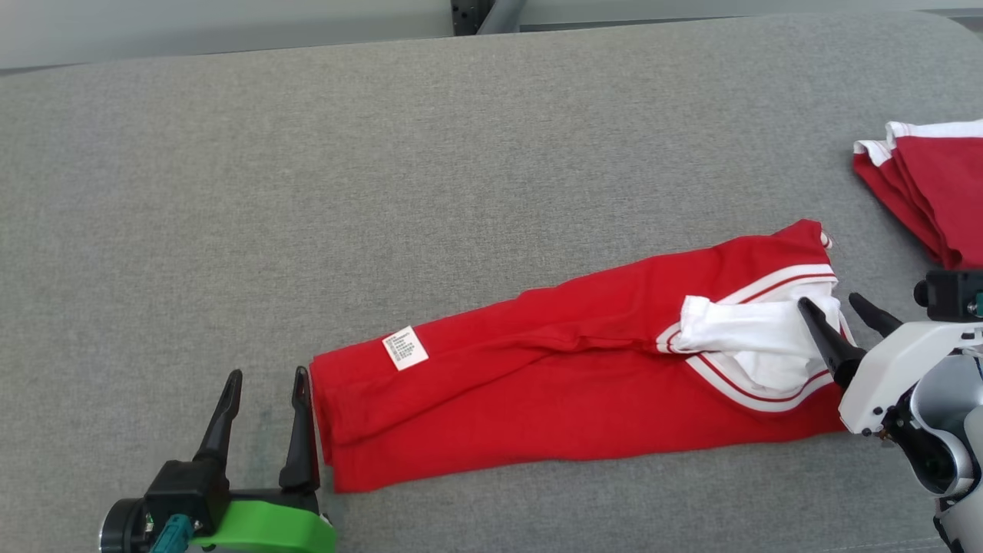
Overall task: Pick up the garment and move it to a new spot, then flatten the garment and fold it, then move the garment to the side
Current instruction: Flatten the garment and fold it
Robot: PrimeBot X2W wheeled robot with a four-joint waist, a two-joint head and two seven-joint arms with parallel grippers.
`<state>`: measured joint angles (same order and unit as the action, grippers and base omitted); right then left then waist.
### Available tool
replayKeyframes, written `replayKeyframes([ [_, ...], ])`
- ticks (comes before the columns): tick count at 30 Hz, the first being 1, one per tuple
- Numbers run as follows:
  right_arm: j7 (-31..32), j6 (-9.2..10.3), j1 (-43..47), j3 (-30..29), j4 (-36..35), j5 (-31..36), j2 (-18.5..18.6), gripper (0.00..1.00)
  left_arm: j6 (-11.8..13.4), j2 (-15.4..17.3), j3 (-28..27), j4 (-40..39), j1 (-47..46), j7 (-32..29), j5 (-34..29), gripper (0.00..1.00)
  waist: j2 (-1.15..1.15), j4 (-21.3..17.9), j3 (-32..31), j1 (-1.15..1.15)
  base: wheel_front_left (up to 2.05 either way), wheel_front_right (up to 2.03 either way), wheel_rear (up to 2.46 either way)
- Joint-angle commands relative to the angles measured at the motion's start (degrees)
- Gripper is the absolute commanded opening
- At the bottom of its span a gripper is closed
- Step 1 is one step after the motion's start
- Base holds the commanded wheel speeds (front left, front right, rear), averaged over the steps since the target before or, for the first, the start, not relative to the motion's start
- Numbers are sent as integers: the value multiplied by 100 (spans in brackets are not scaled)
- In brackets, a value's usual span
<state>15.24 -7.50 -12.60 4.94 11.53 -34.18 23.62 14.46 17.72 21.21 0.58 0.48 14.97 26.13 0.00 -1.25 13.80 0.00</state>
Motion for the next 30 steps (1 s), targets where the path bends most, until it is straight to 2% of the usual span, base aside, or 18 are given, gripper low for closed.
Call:
replayKeyframes([
  [1, 32, 3, -86, 32, 138, 117, -10, 100, -87, -76, -77, 71, 25, 26, -92, 100, 0, 134, 61, 0, 0, 0, 0],
  [6, 57, 3, -253, 75, 796, 228, -17, 100, -502, -509, -397, 305, -98, 26, -365, 100, 0, 328, 125, 0, 0, 0, 0],
  [14, 328, 6, -418, 370, 1648, 146, 77, 100, -1054, -953, -881, 612, -65, 22, -755, 100, 0, 458, 130, 0, 0, 0, 0],
  [18, 560, 8, -412, 463, 1948, -227, 81, 100, -1252, -1133, -1094, 714, -29, 23, -902, 100, 0, 511, 91, 0, 0, 0, 0],
  [25, 816, 30, -253, 512, 2070, -648, 406, 100, -1519, -1327, -1381, 805, 57, 23, -1088, 100, 0, 571, 54, 0, 0, 0, 0],
  [29, 1034, 19, -200, 725, 1986, -924, 320, 100, -1626, -1404, -1518, 835, 68, 23, -1173, 100, 0, 579, 66, 0, 0, 0, 0],
  [30, 1038, 9, -216, 776, 1962, -1004, 263, 56, -1643, -1416, -1535, 851, 57, 22, -1191, 100, 0, 581, 76, 0, 0, 0, 0],
])
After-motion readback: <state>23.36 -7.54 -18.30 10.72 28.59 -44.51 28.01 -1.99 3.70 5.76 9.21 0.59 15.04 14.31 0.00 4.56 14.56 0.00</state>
